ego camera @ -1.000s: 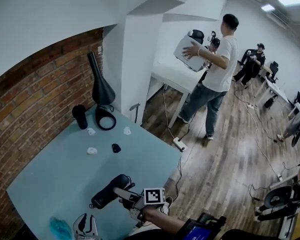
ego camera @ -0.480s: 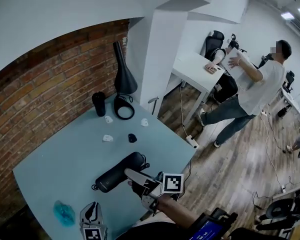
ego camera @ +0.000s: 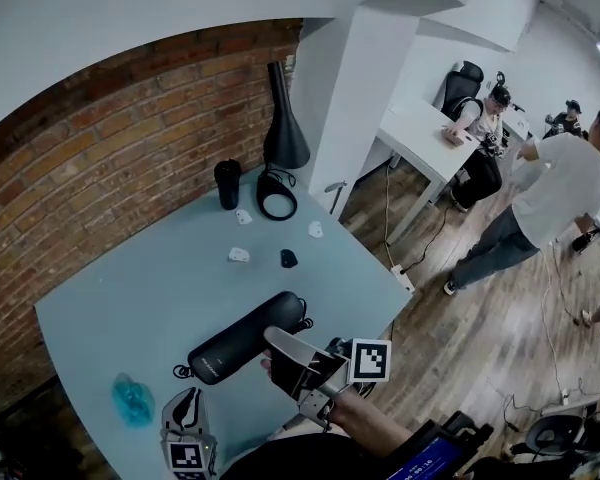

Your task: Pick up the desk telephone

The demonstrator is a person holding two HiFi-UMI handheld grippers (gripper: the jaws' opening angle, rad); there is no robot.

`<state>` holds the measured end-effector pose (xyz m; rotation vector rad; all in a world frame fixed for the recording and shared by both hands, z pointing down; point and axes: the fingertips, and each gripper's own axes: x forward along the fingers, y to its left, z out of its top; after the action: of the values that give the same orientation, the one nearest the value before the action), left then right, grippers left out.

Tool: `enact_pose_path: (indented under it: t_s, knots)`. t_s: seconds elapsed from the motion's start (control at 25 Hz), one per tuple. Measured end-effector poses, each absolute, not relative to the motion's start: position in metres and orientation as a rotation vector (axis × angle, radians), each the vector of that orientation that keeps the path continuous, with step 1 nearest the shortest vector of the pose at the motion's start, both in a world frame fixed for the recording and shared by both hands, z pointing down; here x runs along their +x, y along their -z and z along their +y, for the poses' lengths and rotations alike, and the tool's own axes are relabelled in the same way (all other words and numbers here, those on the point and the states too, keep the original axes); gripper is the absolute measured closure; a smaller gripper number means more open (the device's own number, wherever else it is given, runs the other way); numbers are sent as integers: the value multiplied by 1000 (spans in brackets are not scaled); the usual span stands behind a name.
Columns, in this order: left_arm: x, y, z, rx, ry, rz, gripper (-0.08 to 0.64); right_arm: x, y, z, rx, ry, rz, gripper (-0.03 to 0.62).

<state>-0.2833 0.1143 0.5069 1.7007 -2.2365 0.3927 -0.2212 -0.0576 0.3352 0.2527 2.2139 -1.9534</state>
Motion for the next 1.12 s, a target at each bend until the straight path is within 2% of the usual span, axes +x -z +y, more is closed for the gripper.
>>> enact_pose_path:
  t_s: [0.28, 1.12]
  knots:
    - [-291, -484, 116, 1759, -318, -2369, 500, -220, -362, -40, 329, 1906, 2283, 330]
    - [-274, -508, 123, 1753, -391, -2337, 500, -190, -469, -17, 224, 2167, 2245, 325]
